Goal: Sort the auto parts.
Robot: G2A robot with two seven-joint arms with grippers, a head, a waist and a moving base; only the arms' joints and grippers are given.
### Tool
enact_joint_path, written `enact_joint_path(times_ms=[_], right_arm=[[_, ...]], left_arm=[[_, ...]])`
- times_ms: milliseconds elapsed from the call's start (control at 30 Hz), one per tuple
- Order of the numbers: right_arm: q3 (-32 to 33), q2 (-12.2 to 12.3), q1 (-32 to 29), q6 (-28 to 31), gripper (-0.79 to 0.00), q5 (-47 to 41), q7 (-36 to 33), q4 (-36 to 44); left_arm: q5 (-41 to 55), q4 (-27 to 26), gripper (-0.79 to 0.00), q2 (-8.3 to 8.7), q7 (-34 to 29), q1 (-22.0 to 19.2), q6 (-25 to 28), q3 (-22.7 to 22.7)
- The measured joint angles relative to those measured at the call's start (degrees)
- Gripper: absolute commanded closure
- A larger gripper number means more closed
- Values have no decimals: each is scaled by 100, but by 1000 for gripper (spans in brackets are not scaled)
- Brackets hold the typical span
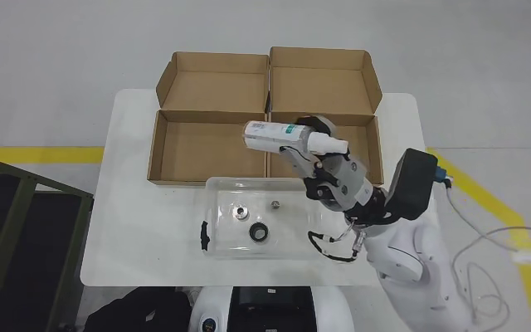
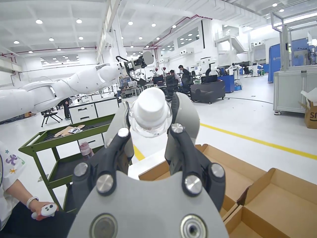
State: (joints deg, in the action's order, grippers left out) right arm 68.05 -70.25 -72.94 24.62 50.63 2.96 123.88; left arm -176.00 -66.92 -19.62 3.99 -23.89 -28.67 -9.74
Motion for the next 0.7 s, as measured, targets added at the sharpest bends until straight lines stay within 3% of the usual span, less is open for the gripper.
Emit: enact_joint_path(times_ms=[333,467,700], right_arm=[[713,145,-645,340,0,413,-789,-257],[754,158,-393,242,0,838,-1162,-931],[609,134,224,175,0,1123,-1237,-1929]], left_arm=[[0,0,-785,0,0,0,0,0],[0,0,-785,0,0,0,0,0],[0,0,-785,0,0,0,0,0]])
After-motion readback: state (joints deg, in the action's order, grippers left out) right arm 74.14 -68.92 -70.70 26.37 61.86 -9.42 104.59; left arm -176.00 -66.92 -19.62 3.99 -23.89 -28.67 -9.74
